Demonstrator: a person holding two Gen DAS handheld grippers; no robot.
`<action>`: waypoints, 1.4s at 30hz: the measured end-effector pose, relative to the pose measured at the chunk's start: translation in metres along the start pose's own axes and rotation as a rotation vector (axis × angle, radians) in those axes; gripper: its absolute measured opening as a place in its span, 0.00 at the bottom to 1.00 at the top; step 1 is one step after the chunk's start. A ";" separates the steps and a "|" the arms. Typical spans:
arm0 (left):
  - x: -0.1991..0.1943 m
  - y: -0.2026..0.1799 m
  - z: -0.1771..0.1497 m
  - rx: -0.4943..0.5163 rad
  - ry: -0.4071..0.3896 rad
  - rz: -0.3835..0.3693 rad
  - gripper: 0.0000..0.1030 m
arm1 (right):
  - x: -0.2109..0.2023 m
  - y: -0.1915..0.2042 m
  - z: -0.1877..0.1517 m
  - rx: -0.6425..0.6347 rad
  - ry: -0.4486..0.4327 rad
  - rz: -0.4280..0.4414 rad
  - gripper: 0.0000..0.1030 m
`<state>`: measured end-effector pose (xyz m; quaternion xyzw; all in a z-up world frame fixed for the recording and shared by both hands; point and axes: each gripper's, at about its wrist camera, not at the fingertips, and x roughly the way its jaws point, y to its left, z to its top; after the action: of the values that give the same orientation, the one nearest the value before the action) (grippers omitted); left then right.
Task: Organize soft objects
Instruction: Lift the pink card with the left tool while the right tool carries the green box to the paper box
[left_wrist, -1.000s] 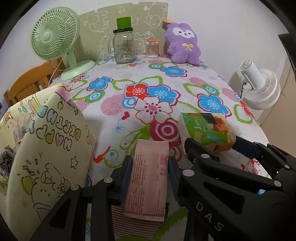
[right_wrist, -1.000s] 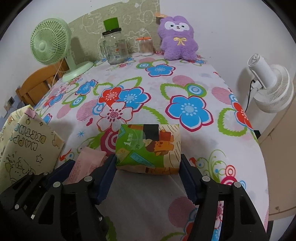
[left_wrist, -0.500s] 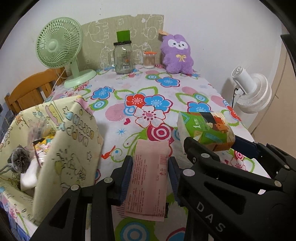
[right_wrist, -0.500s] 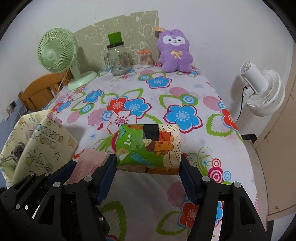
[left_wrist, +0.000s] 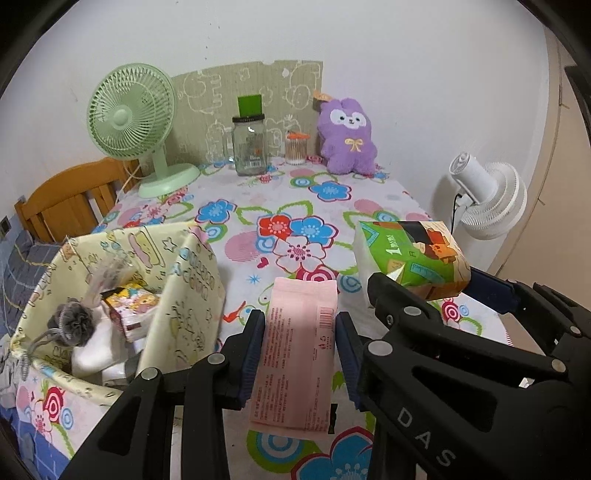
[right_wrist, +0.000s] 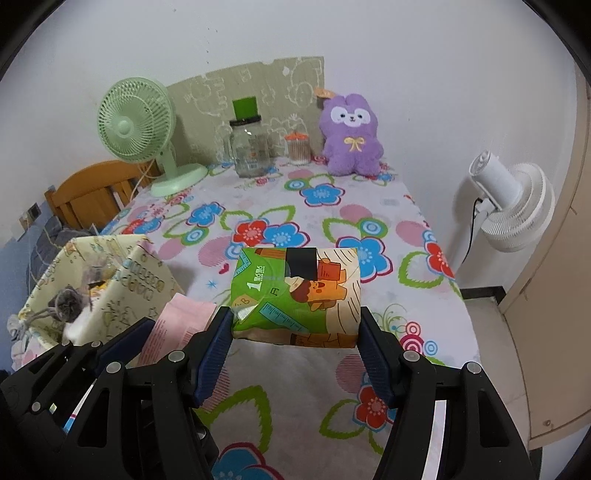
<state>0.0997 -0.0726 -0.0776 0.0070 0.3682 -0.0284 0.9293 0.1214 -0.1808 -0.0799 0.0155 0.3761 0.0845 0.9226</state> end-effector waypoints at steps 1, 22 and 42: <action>-0.003 0.000 0.000 0.001 -0.005 -0.001 0.38 | -0.004 0.001 0.000 0.000 -0.006 0.000 0.67; -0.073 0.000 0.004 0.028 -0.123 -0.010 0.38 | -0.081 0.010 0.003 0.002 -0.129 0.005 0.67; -0.099 0.022 0.009 0.021 -0.182 0.011 0.38 | -0.109 0.032 0.008 -0.023 -0.182 0.021 0.67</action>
<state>0.0349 -0.0466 -0.0033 0.0161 0.2816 -0.0277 0.9590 0.0460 -0.1676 0.0045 0.0163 0.2896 0.0965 0.9521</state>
